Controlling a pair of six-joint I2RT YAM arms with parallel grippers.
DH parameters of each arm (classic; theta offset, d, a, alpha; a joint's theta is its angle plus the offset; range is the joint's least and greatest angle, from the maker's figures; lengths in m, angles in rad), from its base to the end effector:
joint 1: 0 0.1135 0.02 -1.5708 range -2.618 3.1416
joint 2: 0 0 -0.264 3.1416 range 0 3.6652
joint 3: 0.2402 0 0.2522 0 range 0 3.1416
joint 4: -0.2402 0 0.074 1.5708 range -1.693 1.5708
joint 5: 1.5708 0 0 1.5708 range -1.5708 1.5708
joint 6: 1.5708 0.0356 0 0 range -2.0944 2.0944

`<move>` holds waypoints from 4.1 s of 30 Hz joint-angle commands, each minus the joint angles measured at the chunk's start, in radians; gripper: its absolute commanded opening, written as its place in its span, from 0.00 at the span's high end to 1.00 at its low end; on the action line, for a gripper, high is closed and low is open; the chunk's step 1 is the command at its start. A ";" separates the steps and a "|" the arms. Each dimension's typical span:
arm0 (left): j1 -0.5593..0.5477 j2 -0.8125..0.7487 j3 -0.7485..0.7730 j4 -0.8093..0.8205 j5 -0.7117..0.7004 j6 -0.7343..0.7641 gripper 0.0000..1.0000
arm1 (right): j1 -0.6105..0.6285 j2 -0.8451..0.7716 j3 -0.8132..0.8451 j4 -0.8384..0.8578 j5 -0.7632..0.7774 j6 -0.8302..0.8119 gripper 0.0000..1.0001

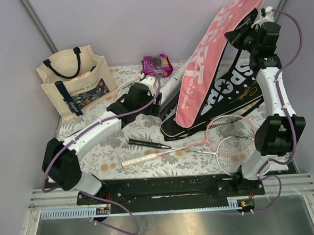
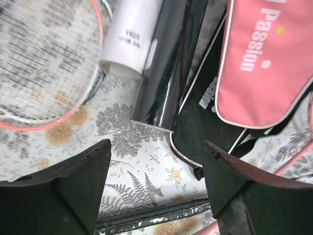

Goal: Pack up the badminton gear
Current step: Open the racket bag at the center of the board.

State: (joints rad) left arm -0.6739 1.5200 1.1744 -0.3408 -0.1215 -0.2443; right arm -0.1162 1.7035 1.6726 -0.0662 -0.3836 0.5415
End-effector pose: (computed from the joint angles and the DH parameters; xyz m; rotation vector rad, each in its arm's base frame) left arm 0.2699 -0.2100 0.2813 0.4208 2.2363 -0.3532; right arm 0.4069 -0.0341 0.4172 0.2617 1.6806 0.6387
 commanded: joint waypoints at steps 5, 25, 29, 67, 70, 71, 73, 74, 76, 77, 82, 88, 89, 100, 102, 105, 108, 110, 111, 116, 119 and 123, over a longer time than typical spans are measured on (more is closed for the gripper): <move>0.005 -0.204 0.015 0.008 -0.110 0.108 0.16 | 0.076 -0.116 0.121 -0.013 0.028 0.136 1.00; -0.099 -0.478 -0.160 0.065 -0.090 0.220 0.17 | 0.357 -0.269 -0.273 0.190 0.176 0.466 1.00; -0.165 -0.427 -0.208 0.143 -0.153 0.194 0.16 | 0.412 -0.237 -0.414 0.244 0.222 0.506 1.00; -0.319 -0.159 -0.279 0.197 -0.290 0.102 0.54 | 0.418 -0.034 -0.562 0.394 0.143 0.531 0.94; -0.312 -0.149 -0.262 0.169 -0.300 0.112 0.58 | 0.418 -0.036 -0.556 0.387 0.135 0.519 0.94; -0.311 -0.150 -0.263 0.169 -0.297 0.112 0.58 | 0.418 -0.038 -0.554 0.379 0.135 0.511 0.94; -0.308 -0.165 -0.266 0.169 -0.284 0.112 0.58 | 0.418 -0.038 -0.550 0.361 0.140 0.497 0.93; -0.308 -0.175 -0.268 0.169 -0.268 0.114 0.57 | 0.418 -0.041 -0.547 0.358 0.141 0.492 0.93; -0.308 -0.187 -0.271 0.172 -0.241 0.112 0.52 | 0.418 -0.042 -0.548 0.355 0.138 0.489 0.93; -0.306 -0.192 -0.271 0.172 -0.236 0.109 0.50 | 0.418 -0.042 -0.548 0.355 0.134 0.489 0.93; -0.299 -0.199 -0.275 0.161 -0.228 0.108 0.51 | 0.418 -0.044 -0.550 0.348 0.130 0.480 0.93; -0.293 -0.166 -0.289 0.172 -0.230 0.112 0.57 | 0.418 -0.051 -0.554 0.350 0.130 0.485 0.93; -0.293 -0.161 -0.291 0.177 -0.225 0.114 0.57 | 0.418 -0.053 -0.554 0.348 0.129 0.485 0.93; -0.276 -0.165 -0.248 0.151 -0.199 0.083 1.00 | 0.409 -0.070 -0.473 0.093 0.135 0.439 0.55; -0.260 -0.173 -0.240 0.143 -0.170 0.063 1.00 | 0.409 -0.102 -0.461 -0.009 0.153 0.430 0.46; -0.234 -0.204 -0.240 0.144 -0.121 0.027 1.00 | 0.408 -0.178 -0.487 -0.105 0.218 0.425 0.37; -0.219 -0.237 -0.243 0.148 -0.099 -0.001 1.00 | 0.405 -0.257 -0.530 -0.213 0.296 0.426 0.21; -0.205 -0.257 -0.248 0.157 -0.080 -0.019 1.00 | 0.406 -0.309 -0.568 -0.241 0.328 0.419 0.16; -0.199 -0.264 -0.252 0.160 -0.070 -0.030 1.00 | 0.405 -0.338 -0.592 -0.242 0.340 0.413 0.14; -0.167 -0.273 -0.251 0.155 -0.020 -0.104 1.00 | 0.405 -0.439 -0.694 -0.276 0.307 0.449 0.16; -0.162 -0.285 -0.260 0.161 -0.021 -0.125 1.00 | 0.406 -0.502 -0.790 -0.288 0.313 0.527 0.20; -0.148 -0.316 -0.275 0.172 -0.055 -0.188 1.00 | 0.406 -0.536 -0.835 -0.479 0.435 0.621 0.25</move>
State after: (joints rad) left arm -0.8352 1.2644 0.8898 -0.2382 -0.1680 -0.3424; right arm 0.2924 1.2079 0.8715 -0.3668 -0.0677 1.0508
